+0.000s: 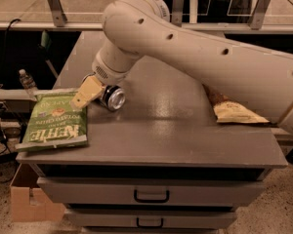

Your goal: Place pepsi can upright

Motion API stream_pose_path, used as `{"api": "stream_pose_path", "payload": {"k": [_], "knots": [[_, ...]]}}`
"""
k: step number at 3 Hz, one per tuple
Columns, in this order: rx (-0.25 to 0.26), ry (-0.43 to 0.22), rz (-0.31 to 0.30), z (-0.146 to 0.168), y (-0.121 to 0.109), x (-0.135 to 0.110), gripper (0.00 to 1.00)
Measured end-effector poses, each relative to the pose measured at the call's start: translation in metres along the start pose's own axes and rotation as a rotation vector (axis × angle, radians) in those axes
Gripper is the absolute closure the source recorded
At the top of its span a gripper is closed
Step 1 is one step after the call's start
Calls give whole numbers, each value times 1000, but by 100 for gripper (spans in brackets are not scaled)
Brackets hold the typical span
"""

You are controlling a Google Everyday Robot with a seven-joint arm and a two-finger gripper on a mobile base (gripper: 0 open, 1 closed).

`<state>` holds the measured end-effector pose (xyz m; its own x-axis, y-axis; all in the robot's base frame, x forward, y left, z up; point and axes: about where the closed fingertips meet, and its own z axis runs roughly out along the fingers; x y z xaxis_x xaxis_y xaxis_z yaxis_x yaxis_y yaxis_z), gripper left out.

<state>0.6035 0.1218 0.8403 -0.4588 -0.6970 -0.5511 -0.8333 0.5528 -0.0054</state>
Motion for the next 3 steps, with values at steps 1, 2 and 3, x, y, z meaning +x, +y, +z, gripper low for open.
{"api": "stream_pose_path", "payload": {"k": [1,2,3], "knots": [[-1,56,-16,10,7,-11,0],[28,123,-62,15,10,-15,15],[66,177,-94,15,7,-13,38]]}}
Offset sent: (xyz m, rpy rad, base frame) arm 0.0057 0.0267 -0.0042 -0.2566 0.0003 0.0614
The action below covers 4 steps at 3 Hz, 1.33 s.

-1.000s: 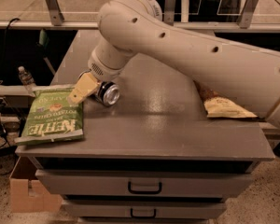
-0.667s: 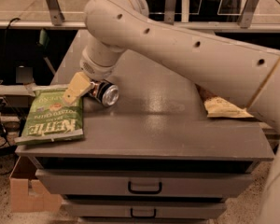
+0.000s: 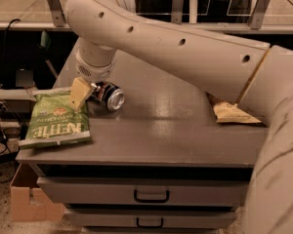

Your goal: Place pepsi can upright

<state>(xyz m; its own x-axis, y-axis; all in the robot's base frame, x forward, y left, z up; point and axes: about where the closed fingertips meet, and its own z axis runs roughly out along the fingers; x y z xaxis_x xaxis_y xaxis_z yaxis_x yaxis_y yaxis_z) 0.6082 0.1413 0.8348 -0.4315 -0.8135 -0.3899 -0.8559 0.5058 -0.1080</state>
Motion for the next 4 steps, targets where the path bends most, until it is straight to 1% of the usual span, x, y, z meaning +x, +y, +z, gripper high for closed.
{"api": "stream_pose_path", "payload": {"k": [1,2,3,4], "knots": [[22,23,-9,-2,-4,2,61],[22,22,-9,-4,-4,1,85],[22,22,-9,-5,-5,0,100],[62,-79,11,-48,-19,-12,100]]}}
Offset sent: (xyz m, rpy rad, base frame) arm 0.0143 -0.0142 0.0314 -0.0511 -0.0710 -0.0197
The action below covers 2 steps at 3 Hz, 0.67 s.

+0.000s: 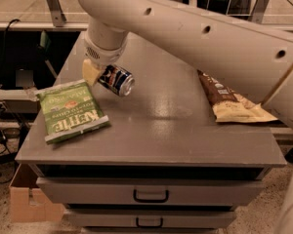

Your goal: Place pepsi can upright

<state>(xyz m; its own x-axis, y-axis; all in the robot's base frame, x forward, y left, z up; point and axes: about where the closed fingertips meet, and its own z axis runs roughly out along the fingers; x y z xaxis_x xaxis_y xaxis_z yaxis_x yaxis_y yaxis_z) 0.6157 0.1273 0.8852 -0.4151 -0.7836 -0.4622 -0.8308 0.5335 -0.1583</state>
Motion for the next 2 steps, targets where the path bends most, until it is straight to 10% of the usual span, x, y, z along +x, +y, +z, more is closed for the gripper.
{"api": "stream_pose_path", "payload": {"k": [2], "knots": [[-19,-390,146,-77,-41,-12,100]]}}
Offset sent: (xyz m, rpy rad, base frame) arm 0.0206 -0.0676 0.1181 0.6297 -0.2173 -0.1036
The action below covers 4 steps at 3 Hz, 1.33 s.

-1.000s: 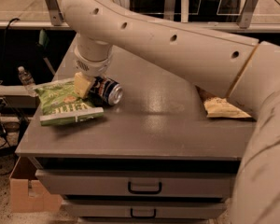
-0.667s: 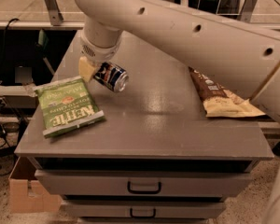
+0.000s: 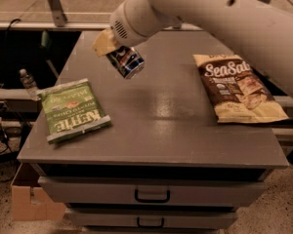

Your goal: Place pepsi can upright

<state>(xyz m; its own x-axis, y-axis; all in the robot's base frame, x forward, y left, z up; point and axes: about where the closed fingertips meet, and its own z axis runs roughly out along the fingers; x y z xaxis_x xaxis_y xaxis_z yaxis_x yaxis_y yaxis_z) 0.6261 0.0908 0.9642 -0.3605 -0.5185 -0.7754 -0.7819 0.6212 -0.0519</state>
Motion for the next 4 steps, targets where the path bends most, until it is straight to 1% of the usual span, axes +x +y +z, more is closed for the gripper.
{"api": "stream_pose_path", "payload": {"k": [1,2,3,4], "knots": [[-55,-166,73,-10,-9,1,100],[-121,-327,119,-21,-15,4,100],[-181,-452,108,-28,-15,9,100],[-221,-541,19,-31,-2,10,100]]}}
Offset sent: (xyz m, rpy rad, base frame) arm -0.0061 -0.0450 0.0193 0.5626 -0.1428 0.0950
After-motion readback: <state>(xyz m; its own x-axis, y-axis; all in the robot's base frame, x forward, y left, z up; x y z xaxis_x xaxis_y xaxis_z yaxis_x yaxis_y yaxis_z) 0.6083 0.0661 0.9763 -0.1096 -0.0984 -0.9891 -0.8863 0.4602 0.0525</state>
